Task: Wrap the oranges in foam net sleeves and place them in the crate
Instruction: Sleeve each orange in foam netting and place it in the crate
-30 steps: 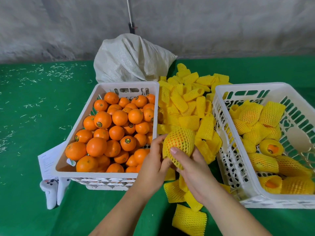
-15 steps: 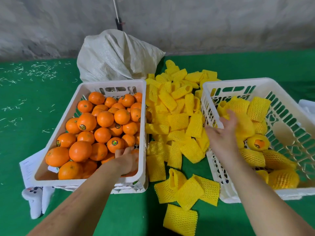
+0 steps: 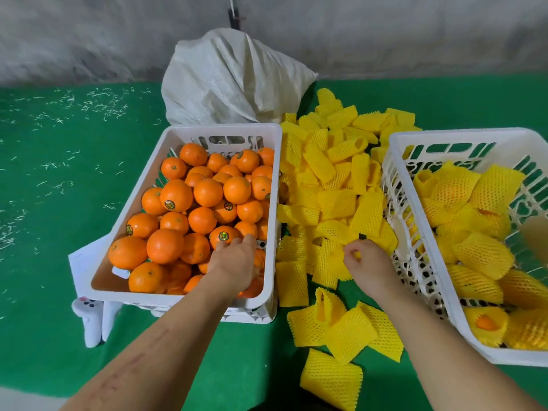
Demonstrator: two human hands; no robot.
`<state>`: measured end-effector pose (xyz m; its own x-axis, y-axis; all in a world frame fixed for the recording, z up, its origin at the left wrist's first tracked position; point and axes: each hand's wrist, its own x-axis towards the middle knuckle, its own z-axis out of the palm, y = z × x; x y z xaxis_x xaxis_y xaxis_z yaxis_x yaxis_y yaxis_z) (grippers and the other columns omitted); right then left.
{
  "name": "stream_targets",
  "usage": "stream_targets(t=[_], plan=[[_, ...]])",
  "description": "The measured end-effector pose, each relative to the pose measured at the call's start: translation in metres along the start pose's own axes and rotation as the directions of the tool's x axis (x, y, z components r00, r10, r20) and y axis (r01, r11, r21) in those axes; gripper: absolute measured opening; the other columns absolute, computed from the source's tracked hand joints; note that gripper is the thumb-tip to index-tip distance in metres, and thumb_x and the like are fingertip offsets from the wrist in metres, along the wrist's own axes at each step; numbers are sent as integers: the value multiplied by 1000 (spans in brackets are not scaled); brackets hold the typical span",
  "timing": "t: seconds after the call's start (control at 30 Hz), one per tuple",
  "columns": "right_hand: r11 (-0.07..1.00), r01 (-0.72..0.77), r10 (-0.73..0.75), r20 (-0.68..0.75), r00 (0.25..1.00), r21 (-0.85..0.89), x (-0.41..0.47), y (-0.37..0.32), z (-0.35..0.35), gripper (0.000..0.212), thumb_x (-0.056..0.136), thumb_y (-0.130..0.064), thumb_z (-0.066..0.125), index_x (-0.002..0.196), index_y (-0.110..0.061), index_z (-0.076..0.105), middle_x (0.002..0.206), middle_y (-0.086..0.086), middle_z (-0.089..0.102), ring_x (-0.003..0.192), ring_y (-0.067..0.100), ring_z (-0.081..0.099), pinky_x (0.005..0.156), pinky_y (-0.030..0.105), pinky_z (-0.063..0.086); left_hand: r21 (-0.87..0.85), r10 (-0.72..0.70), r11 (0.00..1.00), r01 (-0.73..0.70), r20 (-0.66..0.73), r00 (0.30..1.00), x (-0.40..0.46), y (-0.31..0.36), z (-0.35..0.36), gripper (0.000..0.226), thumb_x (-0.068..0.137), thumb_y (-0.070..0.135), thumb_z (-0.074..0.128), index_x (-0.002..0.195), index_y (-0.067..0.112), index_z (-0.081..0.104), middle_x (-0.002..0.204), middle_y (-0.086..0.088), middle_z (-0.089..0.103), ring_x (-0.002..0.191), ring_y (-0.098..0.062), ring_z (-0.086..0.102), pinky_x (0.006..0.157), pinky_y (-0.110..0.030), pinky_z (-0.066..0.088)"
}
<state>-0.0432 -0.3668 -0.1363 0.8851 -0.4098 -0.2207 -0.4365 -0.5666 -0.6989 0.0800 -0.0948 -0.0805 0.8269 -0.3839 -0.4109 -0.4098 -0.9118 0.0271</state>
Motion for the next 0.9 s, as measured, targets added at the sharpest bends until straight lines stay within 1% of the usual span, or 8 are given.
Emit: stream_targets(t=[0.13,0.3,0.4,0.53,0.6,0.7,0.8,0.9], plan=[[914,-15,62,-103,993,404,-20,-20,-3,34,96,-21,61,105,-54,62,101,-23,64,93,2,66,76,29,50,-88,-128,989,122,-62,990,-8,1,-6,42,99,28,66,139,21,54,139,-14,44,125,-44,50,108,-51,47],[897,-25,85,-117,989,442,-43,-34,-5,30,91,-30,72,94,-59,67,109,-21,57,89,-20,53,68,18,42,-578,-91,812,82,14,996,-19,-21,-26,35,91,41,79,108,12,68,109,-15,65,100,-27,62,81,-39,52],[884,8,90,-187,978,467,-53,-40,-5,14,96,-30,69,92,-44,70,112,-10,60,88,-7,58,68,21,43,-729,-91,684,-19,-112,990,-34,-22,-43,62,91,50,77,141,19,59,130,2,58,116,-17,55,88,-33,43],[818,28,101,-191,976,574,-64,-67,-1,33,93,-19,72,112,-45,65,120,-16,56,91,-7,61,60,6,47,-924,-164,281,-260,-313,936,-60,12,-44,67,86,62,73,143,31,55,129,22,62,112,4,64,81,-15,52],[743,55,68,-157,985,667,-67,-85,-1,42,92,-10,69,119,-42,64,116,-17,63,90,-8,64,64,9,51,-953,-148,45,-300,-303,941,-66,32,-39,61,92,58,69,144,28,57,131,14,69,115,-1,68,88,-23,57],[705,127,36,-214,976,697,-67,-109,0,20,97,-15,66,106,-32,69,88,-11,72,72,5,65,62,18,51,-946,-51,-242,-215,-209,977,-68,57,-32,51,103,49,59,145,20,57,137,-3,68,122,-20,68,100,-44,56],[714,184,75,-335,939,675,-64,-121,4,12,99,-23,63,88,-24,62,66,-5,53,55,10,40,49,26,35,-927,-26,-335,-167,-169,985,-66,59,-27,45,107,44,49,141,17,60,140,-10,64,118,-25,69,91,-44,59],[756,226,73,-422,904,614,-58,-131,7,18,97,-20,67,88,-26,53,74,-7,50,58,6,42,52,24,36,-910,100,-396,-119,-171,980,-67,46,-25,70,98,52,50,149,4,50,147,-11,61,117,-26,66,84,-37,58]])
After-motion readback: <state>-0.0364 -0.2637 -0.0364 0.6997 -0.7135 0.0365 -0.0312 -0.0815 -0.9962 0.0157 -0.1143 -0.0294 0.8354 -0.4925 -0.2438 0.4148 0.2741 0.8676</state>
